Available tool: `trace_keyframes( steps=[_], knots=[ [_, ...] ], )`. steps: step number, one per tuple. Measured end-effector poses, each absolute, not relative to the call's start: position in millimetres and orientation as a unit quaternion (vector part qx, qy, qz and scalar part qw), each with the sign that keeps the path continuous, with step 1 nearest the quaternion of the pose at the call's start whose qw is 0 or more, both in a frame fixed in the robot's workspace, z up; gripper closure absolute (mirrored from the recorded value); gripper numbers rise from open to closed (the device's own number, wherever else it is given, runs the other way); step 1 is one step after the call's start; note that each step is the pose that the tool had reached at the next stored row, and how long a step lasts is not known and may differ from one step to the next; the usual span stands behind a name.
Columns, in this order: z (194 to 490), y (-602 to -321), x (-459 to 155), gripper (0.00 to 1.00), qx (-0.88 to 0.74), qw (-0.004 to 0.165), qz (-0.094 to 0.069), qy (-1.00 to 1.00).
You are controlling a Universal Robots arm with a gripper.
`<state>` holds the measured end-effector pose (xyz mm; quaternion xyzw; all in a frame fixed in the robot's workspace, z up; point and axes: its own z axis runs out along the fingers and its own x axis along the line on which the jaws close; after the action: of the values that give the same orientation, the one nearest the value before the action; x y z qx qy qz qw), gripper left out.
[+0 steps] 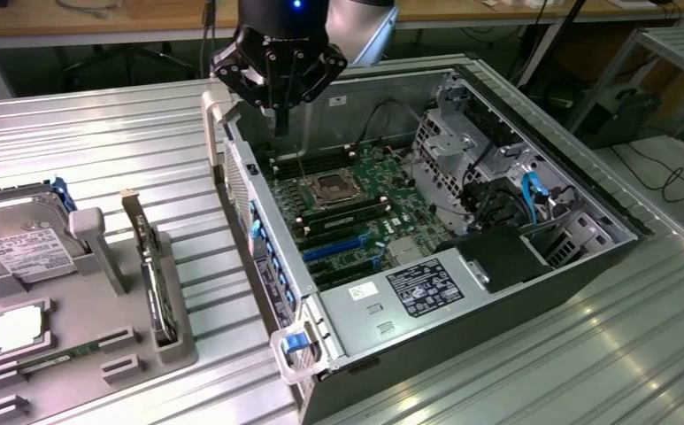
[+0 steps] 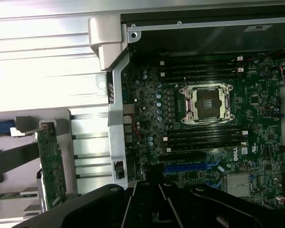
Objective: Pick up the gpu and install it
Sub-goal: 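Reach for the gpu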
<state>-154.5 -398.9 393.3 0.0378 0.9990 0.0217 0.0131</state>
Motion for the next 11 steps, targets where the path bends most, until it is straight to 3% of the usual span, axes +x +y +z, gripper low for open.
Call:
trace_keyframes(
  steps=[11],
  knots=[
    [393.3, -398.9, -159.4, 0.89, 0.038, 0.013, 0.022, 0.999]
  ],
)
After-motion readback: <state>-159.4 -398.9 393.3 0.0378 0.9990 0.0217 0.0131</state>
